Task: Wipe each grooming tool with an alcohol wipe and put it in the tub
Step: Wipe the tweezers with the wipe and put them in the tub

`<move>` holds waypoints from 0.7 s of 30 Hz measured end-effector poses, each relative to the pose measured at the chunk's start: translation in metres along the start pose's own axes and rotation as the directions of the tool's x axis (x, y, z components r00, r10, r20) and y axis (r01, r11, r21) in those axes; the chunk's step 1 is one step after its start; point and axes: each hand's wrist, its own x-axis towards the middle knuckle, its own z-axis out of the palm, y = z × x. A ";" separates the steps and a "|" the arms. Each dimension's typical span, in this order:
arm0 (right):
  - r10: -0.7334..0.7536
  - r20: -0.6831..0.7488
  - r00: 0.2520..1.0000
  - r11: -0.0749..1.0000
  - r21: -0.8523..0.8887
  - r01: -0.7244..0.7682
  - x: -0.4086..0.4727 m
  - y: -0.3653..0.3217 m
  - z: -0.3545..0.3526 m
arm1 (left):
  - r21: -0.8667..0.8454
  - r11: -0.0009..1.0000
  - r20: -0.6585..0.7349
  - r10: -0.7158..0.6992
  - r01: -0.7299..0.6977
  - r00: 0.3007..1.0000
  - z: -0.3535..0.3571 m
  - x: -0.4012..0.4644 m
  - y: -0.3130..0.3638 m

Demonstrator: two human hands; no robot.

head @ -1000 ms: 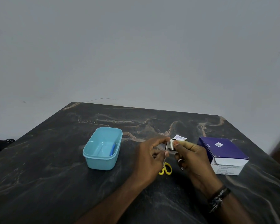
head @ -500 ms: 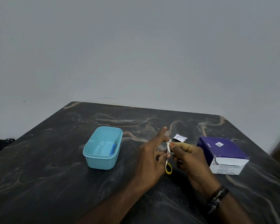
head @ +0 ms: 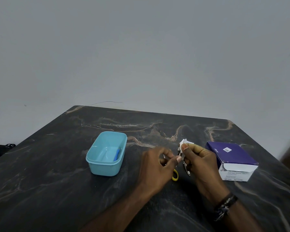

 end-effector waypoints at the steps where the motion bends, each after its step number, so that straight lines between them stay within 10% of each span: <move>1: 0.001 0.000 1.000 1.000 0.003 -0.001 0.000 0.001 0.000 | 0.032 0.999 0.019 -0.005 0.004 1.000 0.001 0.000 -0.002; 21: -0.082 0.053 0.995 0.993 -0.081 0.086 -0.003 0.000 0.001 | 0.149 0.981 0.086 0.114 -0.126 0.990 0.002 -0.001 -0.003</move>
